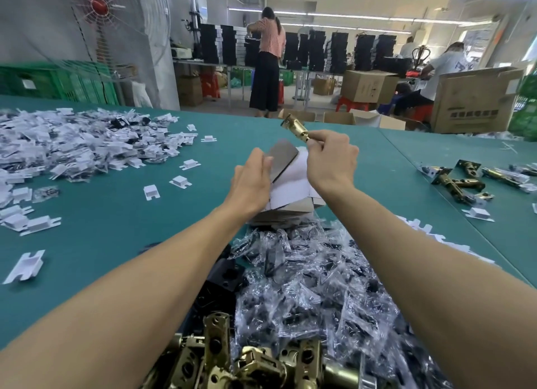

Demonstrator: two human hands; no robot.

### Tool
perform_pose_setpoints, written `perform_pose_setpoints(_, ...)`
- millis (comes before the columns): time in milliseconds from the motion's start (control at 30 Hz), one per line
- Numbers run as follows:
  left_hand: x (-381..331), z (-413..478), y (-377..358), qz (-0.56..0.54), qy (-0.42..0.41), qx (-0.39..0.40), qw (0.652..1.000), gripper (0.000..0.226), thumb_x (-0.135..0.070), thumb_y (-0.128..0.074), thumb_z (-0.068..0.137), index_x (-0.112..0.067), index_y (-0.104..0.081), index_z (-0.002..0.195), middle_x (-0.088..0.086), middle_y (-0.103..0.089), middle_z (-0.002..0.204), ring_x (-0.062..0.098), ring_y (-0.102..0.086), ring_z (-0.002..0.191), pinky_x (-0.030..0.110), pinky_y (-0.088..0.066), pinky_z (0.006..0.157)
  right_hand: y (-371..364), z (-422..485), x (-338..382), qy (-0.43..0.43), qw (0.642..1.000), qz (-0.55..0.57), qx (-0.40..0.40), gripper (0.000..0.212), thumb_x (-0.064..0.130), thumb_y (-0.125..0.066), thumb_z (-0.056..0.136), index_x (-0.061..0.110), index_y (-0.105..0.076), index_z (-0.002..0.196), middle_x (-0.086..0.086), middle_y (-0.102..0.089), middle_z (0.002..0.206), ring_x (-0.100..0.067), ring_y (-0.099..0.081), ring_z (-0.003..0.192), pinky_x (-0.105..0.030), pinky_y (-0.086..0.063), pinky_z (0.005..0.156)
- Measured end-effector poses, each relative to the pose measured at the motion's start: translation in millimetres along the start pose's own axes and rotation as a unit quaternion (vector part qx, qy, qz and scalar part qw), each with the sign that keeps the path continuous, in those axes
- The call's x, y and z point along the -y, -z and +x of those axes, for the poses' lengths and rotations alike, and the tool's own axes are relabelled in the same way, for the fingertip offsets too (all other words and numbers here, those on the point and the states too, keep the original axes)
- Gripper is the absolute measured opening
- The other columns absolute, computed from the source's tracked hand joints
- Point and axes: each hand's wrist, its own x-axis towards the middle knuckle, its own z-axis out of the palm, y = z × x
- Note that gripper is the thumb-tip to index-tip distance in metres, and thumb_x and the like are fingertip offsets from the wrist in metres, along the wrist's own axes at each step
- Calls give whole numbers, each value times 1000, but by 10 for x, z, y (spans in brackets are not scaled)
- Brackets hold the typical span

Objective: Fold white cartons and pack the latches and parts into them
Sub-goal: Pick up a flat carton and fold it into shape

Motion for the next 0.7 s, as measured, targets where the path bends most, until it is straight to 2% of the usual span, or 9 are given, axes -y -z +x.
perform_pose_setpoints(100,-63,19,-31,-14,48,-34,998,33,-38,-21,108,-13,-33,90,11,-48,88,23,-33,79,37,-20,57,-101,-33,-29,-95,993,51,38,31,13,-47,100,21,-70,119,-11,-65,117,-30,-61,95,-38,-50,81)
perform_pose_setpoints(167,-73,40,-33,-28,74,-48,996,31,-37,-21,108,-14,-32,89,6,-44,87,17,-30,74,35,-20,56,-139,-50,-107,-128,989,63,25,29,15,-47,100,24,-70,116,-10,-66,114,-31,-63,95,-42,-53,84)
perform_pose_setpoints(300,-29,110,-3,-46,102,-83,990,30,-35,-25,108,-15,-33,86,2,-47,82,21,-35,81,37,-25,59,-185,4,-282,-202,972,122,-12,26,15,-51,99,25,-73,110,-13,-65,114,-25,-61,94,-39,-51,87)
perform_pose_setpoints(367,12,148,14,-64,113,-102,986,31,-34,-27,108,-16,-33,84,-1,-42,78,18,-35,75,38,-25,59,-221,12,-360,-227,964,138,-9,26,15,-53,98,25,-73,111,-13,-65,117,-25,-61,90,-39,-53,89)
perform_pose_setpoints(433,43,167,7,-111,118,-117,980,32,-32,-28,108,-18,-30,79,-2,-36,75,14,-31,67,36,-25,58,-268,3,-419,-233,963,137,1,26,15,-53,99,25,-73,113,-13,-64,120,-20,-59,80,-36,-53,87)
perform_pose_setpoints(533,35,168,-73,-192,122,-146,963,33,-29,-29,109,-20,-29,77,-3,-32,75,12,-29,63,25,-28,54,-342,5,-451,-230,963,138,14,26,15,-54,98,26,-72,113,-13,-62,122,-22,-58,82,-39,-53,90)
perform_pose_setpoints(567,21,160,-109,-201,123,-151,960,32,-29,-29,109,-20,-30,78,-3,-33,75,12,-30,63,24,-29,54,-364,4,-442,-222,965,135,22,26,15,-54,97,26,-72,112,-14,-62,121,-23,-58,81,-38,-53,87)
perform_pose_setpoints(633,-10,139,-175,-186,123,-140,965,27,-31,-30,108,-17,-33,85,-4,-36,76,12,-34,66,30,-30,59,-396,9,-416,-185,975,114,51,26,13,-55,96,25,-73,110,-13,-65,116,-23,-59,82,-35,-52,79)
perform_pose_setpoints(700,-28,124,-215,-165,135,-131,968,23,-31,-30,107,-15,-35,92,-4,-39,77,16,-36,72,34,-29,58,-403,-2,-392,-138,983,86,82,27,10,-55,95,23,-74,110,-11,-67,115,-25,-62,93,-36,-54,86)
